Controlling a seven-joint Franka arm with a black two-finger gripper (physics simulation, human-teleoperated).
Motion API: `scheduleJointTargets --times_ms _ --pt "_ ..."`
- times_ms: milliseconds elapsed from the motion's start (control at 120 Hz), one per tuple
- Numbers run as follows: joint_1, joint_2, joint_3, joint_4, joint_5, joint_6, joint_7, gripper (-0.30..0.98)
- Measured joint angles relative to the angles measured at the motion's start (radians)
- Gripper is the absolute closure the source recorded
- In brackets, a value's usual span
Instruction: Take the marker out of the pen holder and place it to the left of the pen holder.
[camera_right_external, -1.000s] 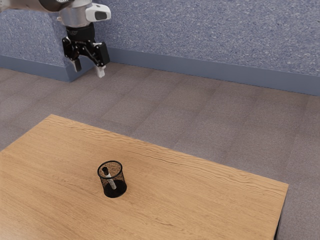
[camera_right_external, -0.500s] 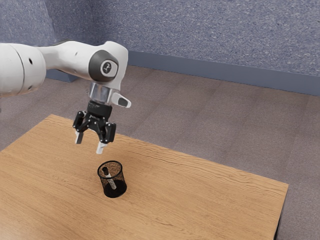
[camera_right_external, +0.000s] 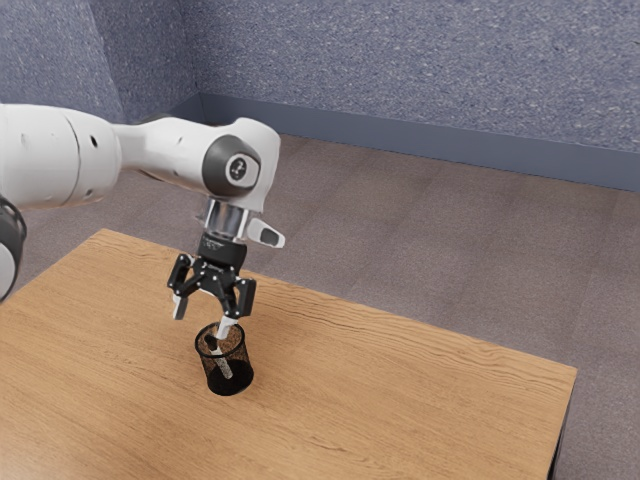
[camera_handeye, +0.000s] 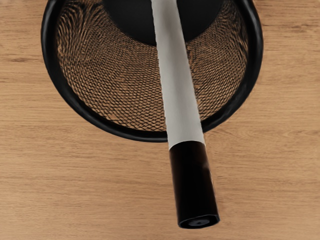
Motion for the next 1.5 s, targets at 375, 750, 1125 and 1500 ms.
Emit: scheduleJointTargets --times_ms 375,750,1125,1500 --pt "-0.021 0.082 0.107 0.008 -0.138 0.007 -0.166 0.0" --pt "-0.026 0.1 0.127 0.029 -0.2 0.008 -0.285 0.27" --pt "-0.028 0.095 0.131 0.03 -0.195 0.007 -0.308 0.69" --pt "-0.032 -0.069 0.132 0.055 -0.17 -0.107 -0.304 0.78"
